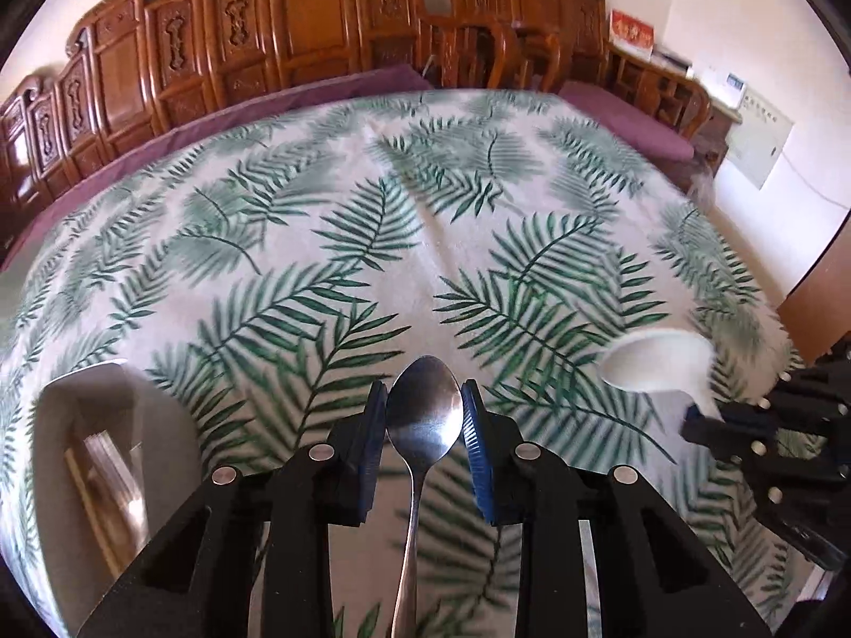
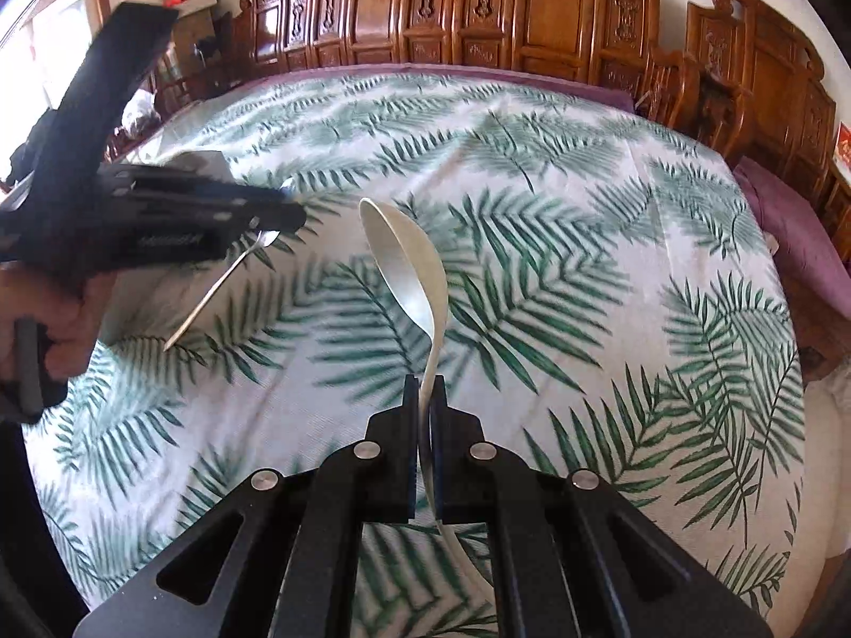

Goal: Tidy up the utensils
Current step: 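Lift the metal spoon over the grey tray with the left tool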

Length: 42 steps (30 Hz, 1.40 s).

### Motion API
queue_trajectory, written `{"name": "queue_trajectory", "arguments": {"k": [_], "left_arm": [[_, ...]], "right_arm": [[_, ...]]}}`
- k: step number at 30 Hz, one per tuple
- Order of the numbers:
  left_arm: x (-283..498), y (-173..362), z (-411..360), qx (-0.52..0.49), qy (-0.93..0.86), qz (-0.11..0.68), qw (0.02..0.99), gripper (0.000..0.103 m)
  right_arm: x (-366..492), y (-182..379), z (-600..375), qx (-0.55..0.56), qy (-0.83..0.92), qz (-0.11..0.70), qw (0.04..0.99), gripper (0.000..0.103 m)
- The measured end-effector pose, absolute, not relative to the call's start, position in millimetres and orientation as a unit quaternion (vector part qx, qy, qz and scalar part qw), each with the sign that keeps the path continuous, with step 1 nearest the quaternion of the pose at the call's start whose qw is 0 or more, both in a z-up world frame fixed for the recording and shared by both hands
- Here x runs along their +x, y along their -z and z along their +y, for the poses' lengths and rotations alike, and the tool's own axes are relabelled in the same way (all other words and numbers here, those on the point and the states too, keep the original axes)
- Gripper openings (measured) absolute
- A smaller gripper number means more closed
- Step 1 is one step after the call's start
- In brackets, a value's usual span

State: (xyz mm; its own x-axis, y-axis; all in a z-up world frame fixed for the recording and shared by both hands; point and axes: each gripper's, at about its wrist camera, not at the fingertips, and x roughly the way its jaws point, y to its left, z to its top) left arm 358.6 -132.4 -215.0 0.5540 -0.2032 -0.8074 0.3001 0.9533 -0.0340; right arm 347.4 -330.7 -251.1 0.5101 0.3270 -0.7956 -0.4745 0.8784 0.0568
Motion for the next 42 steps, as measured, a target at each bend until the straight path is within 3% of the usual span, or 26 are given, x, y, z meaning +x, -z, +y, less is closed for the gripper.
{"name": "queue_trajectory", "arguments": {"k": [25,32,42], "left_arm": [[294.2,107.1,-48.8,0.02,0.13,0.355,0.926,0.026],[300.7,108.0,-6.3,0.005,0.105,0.351,0.93,0.027],[317.4,155.8,42.0,-0.016,0.059,0.391,0.918,0.027]], "right_arm": [[303.7,209.2,-255.7,-0.042,-0.22,0.388,0.894,0.005],[293.6,204.7,-229.4,-0.04,-0.233,0.378,0.895,0.005],[290.6,213.4,-202.0,-0.06,-0.249,0.385,0.887,0.005]]}}
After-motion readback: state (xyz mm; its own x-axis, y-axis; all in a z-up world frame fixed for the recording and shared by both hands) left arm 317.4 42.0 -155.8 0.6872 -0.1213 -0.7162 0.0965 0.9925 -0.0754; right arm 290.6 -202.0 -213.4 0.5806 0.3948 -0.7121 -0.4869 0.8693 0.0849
